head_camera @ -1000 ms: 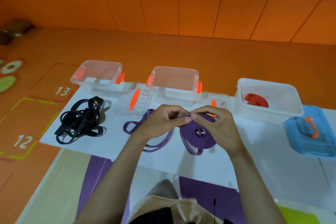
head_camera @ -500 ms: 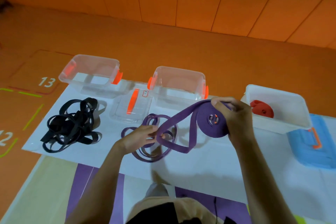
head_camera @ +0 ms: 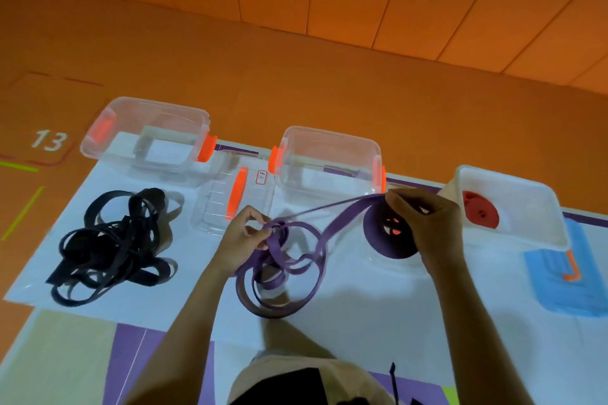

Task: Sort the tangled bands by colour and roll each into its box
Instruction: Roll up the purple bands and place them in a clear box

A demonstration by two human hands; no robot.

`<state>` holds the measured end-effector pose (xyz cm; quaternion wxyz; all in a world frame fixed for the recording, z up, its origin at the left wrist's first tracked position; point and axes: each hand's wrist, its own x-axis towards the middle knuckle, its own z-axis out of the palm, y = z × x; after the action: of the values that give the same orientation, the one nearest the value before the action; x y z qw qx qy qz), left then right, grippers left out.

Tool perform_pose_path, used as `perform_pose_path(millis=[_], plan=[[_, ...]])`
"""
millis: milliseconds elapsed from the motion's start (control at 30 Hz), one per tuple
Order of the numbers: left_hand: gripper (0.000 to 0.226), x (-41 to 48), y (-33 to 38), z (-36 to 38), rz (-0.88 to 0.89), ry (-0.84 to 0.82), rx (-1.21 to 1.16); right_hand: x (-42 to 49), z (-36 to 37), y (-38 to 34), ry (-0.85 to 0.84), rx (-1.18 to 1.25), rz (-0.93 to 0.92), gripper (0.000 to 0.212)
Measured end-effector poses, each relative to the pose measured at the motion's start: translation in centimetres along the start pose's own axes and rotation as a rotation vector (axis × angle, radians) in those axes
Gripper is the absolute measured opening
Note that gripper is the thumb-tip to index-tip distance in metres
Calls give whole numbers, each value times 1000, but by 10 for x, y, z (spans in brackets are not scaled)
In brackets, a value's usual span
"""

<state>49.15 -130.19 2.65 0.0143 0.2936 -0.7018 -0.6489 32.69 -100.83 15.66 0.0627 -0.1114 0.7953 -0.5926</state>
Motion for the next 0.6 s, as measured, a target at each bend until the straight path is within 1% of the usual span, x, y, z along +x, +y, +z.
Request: perform_pose_path(millis=[67, 167, 267, 333, 367, 400, 433, 500, 533, 567, 600], plan=[[20, 5, 0, -3, 37, 95, 171, 0, 7, -1, -47, -105, -52, 7], [21, 6, -6, -10, 124, 142, 452, -3, 17, -6, -94, -170, -88, 10], [21, 5, -12, -16, 178, 237, 541, -9, 28, -14, -141, -248, -158, 14], [18, 5, -14, -22, 166, 242, 599, -13, 33, -18, -163, -276, -187, 15], [18, 5, -15, -27, 142, 197, 615, -16, 35, -20, -166, -279, -196, 15], [21, 4, -15, -32, 102, 112, 624, -17, 37, -23, -165, -282, -205, 16], [32, 3, -12, -38, 53, -10, 645, -19, 38, -25, -164, -283, -216, 17], [65, -2, 1, -50, -10, -277, 703, -22, 39, -30, -176, -271, -236, 18], [76, -5, 12, -53, 4, -361, 674, -23, 40, -32, -187, -262, -251, 19], [78, -9, 30, -52, 60, -407, 593, -25, 41, -35, -197, -258, -270, 20], [75, -13, 50, -47, 130, -427, 467, -26, 42, -37, -206, -257, -289, 21]])
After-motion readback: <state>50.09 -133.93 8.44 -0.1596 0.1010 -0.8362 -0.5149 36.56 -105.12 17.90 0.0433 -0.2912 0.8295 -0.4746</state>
